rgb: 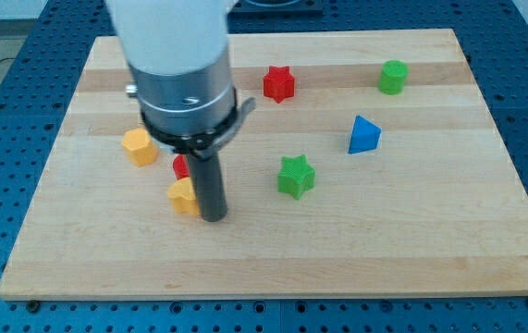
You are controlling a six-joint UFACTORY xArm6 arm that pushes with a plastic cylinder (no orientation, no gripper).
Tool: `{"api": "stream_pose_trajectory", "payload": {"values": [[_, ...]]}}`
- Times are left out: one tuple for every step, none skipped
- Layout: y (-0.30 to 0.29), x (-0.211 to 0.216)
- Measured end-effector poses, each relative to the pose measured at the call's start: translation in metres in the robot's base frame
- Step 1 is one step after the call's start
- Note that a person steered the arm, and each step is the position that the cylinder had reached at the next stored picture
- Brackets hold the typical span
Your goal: Slightly move red circle along with the yellow heart towards the bottom right of the yellow hexagon
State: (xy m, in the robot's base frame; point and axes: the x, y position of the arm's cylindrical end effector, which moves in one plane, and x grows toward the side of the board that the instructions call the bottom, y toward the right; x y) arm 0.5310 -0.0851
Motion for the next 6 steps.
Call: {"api": "stream_pose_trajectory", "payload": {"values": [[-0.016, -0.003], [-0.001, 0.002], [0.031, -0.013], [0.034, -0.044], [0.025, -0.062], [0.012, -0.063]]}}
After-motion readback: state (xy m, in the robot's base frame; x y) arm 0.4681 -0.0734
